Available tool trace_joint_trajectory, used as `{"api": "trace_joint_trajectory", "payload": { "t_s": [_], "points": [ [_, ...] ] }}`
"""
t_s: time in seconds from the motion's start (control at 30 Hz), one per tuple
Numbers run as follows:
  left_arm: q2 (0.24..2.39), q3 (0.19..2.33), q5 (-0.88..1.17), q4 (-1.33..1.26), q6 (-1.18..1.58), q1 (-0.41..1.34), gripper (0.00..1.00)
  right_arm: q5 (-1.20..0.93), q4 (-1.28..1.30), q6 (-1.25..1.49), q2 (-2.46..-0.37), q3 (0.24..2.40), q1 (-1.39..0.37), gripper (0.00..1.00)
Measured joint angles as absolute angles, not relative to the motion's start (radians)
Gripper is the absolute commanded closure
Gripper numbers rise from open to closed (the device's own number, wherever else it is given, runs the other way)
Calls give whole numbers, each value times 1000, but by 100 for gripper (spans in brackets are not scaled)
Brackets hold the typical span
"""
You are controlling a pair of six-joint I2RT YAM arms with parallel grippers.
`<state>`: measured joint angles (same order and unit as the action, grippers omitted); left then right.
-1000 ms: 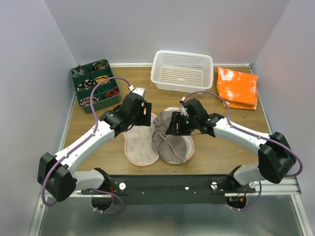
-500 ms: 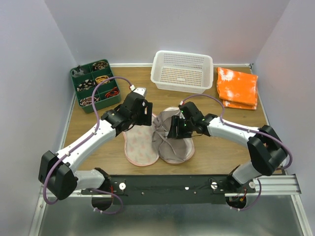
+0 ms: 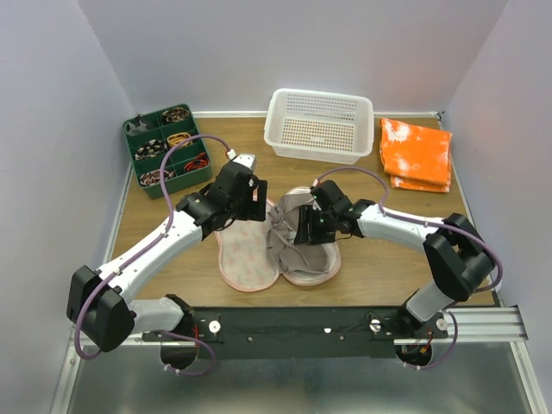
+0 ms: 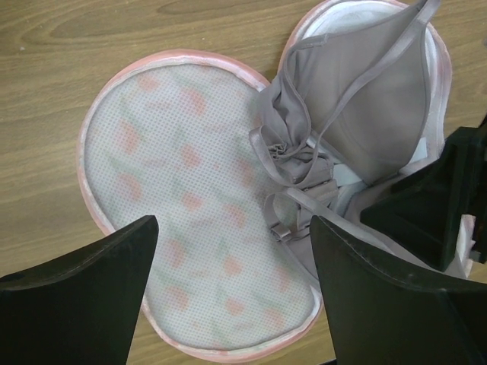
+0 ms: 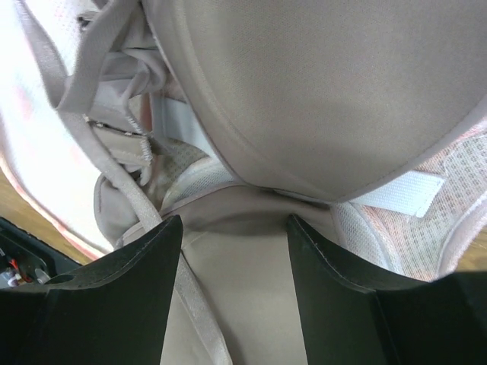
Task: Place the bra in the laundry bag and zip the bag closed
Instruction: Adjust the bra in the laundry bag, then close the laundry bag at the center of the board.
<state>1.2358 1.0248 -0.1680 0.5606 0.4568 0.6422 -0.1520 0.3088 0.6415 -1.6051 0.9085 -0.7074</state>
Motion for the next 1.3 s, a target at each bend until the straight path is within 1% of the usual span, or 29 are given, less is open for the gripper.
{"api": "trace_joint_trajectory", "payload": {
  "t_s": [0.2, 0.33, 0.53, 0.83, 1.1, 1.3],
  "points": [
    [1232, 1038, -197, 598, 453, 628, 7, -123, 349, 633, -1530, 928, -707, 33],
    [1231, 1037, -210, 635, 457, 577, 7, -101, 382, 628, -1471, 973, -707, 33],
    [1210, 949, -197, 664, 485, 483, 7, -70, 437, 645, -1395, 996, -707, 34],
    [1185, 816, -131, 698, 587, 478, 7, -40, 533, 684, -1334, 935, -707, 35],
    [1155, 780, -123, 700, 637, 455, 9, -13, 565, 699, -1304, 902, -706, 35],
    [1227, 750, -113, 672, 637, 393, 9, 43, 572, 720, -1299, 902, -690, 35]
  ]
}}
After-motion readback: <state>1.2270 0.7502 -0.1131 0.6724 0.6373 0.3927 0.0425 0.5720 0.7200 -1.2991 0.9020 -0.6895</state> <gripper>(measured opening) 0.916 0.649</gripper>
